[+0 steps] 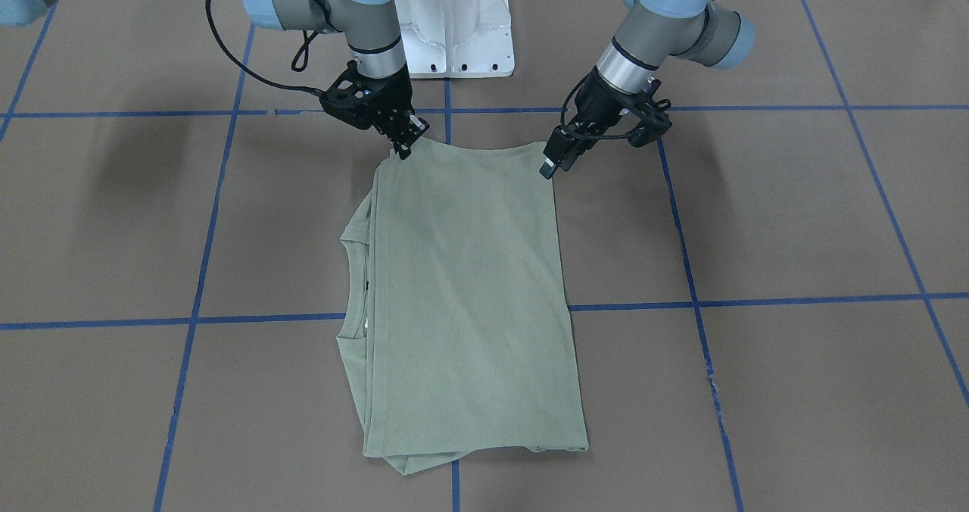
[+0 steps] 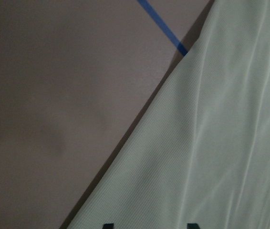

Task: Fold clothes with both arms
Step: 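Lower the left gripper to the shirt's other near corner and grasp it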

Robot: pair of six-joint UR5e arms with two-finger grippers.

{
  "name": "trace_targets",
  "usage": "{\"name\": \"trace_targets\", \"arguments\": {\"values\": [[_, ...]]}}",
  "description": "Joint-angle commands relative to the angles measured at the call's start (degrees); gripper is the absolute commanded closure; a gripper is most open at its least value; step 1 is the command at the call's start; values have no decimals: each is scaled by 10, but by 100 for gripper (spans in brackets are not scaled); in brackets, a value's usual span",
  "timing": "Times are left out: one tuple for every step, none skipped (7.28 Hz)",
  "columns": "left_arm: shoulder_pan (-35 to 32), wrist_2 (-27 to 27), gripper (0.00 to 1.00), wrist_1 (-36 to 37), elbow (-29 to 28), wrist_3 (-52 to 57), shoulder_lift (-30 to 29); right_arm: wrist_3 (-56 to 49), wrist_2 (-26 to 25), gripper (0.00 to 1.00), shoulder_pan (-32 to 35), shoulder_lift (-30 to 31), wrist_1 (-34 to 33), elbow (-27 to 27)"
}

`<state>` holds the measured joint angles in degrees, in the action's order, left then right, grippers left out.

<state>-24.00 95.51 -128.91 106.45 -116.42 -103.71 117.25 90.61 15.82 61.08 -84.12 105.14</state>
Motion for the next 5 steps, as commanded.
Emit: {"name": "trace_targets", "arguments": {"values": [[41,-32,40,36,0,-2,2,0,0,100,0,0,0,0],[44,-32,40,40,0,-2,2,0,0,100,0,0,0,1],[52,-32,40,45,0,-3,2,0,0,100,0,0,0,1],[55,-32,40,58,1,-3,1,0,0,100,0,-1,0,1],[59,-32,40,58,1,-2,1,0,0,100,0,0,0,1]]}}
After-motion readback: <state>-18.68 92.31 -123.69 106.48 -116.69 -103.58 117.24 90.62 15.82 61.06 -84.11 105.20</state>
